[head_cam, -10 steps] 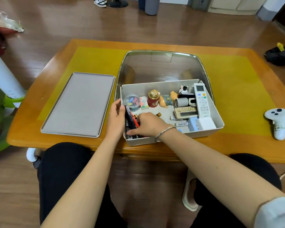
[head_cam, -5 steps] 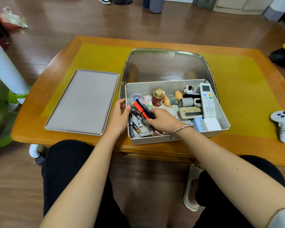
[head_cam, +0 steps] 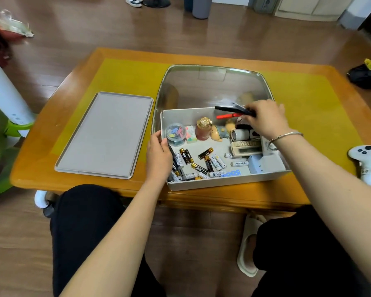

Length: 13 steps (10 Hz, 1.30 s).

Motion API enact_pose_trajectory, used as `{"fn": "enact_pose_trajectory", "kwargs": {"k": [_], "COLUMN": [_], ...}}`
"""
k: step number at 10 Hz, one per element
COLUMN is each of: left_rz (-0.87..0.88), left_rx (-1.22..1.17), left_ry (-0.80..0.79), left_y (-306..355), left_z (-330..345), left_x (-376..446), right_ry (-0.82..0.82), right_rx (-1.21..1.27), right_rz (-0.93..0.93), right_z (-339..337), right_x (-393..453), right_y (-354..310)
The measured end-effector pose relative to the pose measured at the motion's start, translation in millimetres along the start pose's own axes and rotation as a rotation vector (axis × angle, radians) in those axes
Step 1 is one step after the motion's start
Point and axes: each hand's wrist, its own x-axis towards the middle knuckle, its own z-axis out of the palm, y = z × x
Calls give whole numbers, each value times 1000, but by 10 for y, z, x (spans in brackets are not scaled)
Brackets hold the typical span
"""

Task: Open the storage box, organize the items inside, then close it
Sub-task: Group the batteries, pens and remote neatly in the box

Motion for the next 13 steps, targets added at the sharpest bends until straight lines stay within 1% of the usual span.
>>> {"fn": "enact_pose_trajectory", "kwargs": {"k": [1,2,3,4,5,6,7,8,9,10,11,12,13], "left_rz": [-2,-5,-12,-15,-12,-12,-11,-18,-23,-16,-14,-17,-25], "left_rx": [-6,-23,-47,-53,-51,-53,-52,-55,-54,-49,-52,-61,-70], "left_ry": [7,9,3,6,12,10,9,8,12,15,13,16,13], "left_y": [7,0,-7,-3,4,-2,-1,3,0,1,6,-6,-11], "left_z": [1,-3,-7,-8,-12,-14,-13,-15,-10,-12,-16,-13,-9], "left_x": [-10,-16,-18,-27,-31,-32,-33,-25,-26,-38,-39,-32,-31], "right_ry": [33,61,22,-18,-1,23,106,177,103,63,172,79,-179], "right_rx": [-48,-94,-99,-104,-63,31,91,233,224,-27,-30,90,139], "right_rz": [21,-30,-49,-11,41,14,-21,-60,-141,-184,-191,-314,-381], "right_z": [-31,-24,8,49,93,122,95,51,71,178,158,127,178], "right_x": [85,98,101,133,156,150,155,152,140,97,28,-106,-348], "right_y": [14,-18,-38,-39,-50,-82,-102,-78,-53,-40,-89,-210,-363]}}
